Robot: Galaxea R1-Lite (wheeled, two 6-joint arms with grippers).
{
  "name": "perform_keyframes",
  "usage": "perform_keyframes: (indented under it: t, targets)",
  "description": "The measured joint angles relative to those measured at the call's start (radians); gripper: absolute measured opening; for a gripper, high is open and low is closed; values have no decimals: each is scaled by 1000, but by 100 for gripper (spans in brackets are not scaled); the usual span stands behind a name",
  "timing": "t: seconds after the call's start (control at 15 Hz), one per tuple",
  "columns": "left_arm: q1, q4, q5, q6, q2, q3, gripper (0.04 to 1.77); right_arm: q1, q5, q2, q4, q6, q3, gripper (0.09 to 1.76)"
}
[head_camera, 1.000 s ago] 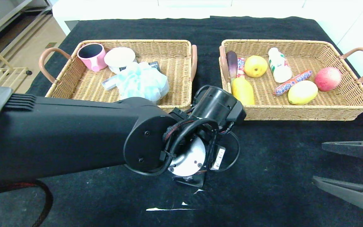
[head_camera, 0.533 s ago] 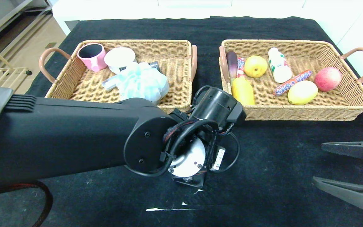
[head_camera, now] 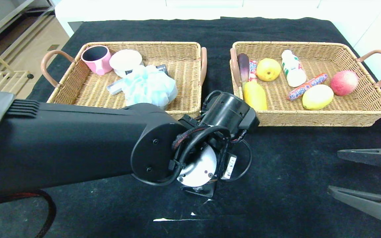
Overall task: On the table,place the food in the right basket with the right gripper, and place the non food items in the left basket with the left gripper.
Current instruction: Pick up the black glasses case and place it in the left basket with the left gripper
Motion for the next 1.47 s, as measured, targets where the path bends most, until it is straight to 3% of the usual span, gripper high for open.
perform_keyframes:
  t: [0.8,1.0,1.47]
  targets:
    - [-4,-7,-4,-22,-169,-3,73,7,0,3,1,-5,5,171]
    - [2,-55,-2,-21,-196,-27,72,8,0,7,1,-11,6,171]
    - [87,-104,3,25,-211,-103,72,7,0,12,1,-12,5,171]
